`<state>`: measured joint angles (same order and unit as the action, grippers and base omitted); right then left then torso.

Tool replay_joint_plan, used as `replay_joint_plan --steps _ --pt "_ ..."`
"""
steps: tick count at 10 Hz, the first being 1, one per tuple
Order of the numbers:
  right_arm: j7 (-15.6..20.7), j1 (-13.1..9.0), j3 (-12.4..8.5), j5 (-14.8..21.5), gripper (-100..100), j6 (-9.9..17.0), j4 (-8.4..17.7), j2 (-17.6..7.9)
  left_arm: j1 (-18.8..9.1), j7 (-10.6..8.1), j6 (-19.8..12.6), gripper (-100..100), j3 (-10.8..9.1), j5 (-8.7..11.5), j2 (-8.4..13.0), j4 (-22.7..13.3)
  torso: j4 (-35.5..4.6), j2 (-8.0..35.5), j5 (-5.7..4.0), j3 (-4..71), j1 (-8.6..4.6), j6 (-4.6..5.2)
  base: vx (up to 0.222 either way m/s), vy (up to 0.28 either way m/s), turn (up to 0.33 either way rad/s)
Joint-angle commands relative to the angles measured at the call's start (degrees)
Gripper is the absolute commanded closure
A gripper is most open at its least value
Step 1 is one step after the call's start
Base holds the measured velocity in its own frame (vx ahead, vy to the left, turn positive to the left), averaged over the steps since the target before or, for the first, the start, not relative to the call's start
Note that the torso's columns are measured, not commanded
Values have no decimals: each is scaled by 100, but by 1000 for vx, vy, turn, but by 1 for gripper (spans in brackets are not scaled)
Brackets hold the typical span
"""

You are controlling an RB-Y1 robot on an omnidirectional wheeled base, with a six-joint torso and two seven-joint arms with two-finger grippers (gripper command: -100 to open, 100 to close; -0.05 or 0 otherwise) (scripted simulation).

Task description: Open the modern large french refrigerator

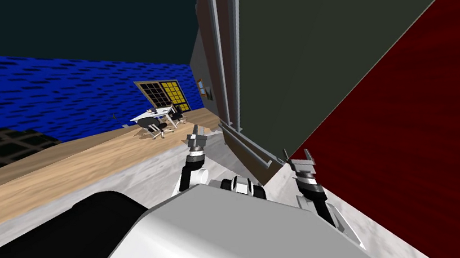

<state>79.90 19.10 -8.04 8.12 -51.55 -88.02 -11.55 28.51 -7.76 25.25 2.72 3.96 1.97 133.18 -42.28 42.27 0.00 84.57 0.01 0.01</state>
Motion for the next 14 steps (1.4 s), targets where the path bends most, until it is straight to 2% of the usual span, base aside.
replay_joint_plan --steps 1,2,4,5,7,8,10,11,13,14 --pt "442 -50 -40 53 -100 -90 211 -18 -1 0 0 0 0 0 0 0 4 -7 -2 3 -3 -5 9 16 5" --pt "608 -101 -114 172 -100 -227 495 -41 -1 0 0 0 0 0 0 0 6 -13 -5 8 -14 -6 24 27 -37" --pt "924 -101 -114 172 -100 -227 520 -41 -1 0 0 0 0 0 0 0 18 -33 -11 18 -21 -2 16 29 -23" --pt "1088 -144 -189 294 -100 -365 776 -62 -1 0 0 0 0 0 0 0 16 -31 -11 18 -24 -5 21 32 -53" --pt "1395 -144 -189 294 -100 -365 826 -62 -1 0 0 0 0 0 0 0 29 -55 -19 29 -36 -4 17 28 -11" --pt "1552 -181 -266 419 -100 -502 1067 -81 -1 0 0 0 0 0 0 0 28 -54 -20 29 -41 -6 25 30 -29" --pt "1853 -181 -266 419 -100 -502 1129 -81 0 0 0 0 0 0 0 0 37 -71 -26 36 -49 -5 17 24 -25" --pt "2017 -212 -344 545 -100 -638 1383 -96 -1 0 0 0 0 0 0 0 36 -72 -28 37 -52 -10 21 17 -23" --pt "2297 -212 -344 545 -100 -638 1429 -96 0 0 0 0 0 0 0 0 42 -82 -31 42 -59 -3 16 23 -15" --pt "2476 -237 -422 672 -100 -773 1661 -107 -1 0 0 0 0 0 0 0 41 -80 -32 39 -59 -7 26 27 -29"
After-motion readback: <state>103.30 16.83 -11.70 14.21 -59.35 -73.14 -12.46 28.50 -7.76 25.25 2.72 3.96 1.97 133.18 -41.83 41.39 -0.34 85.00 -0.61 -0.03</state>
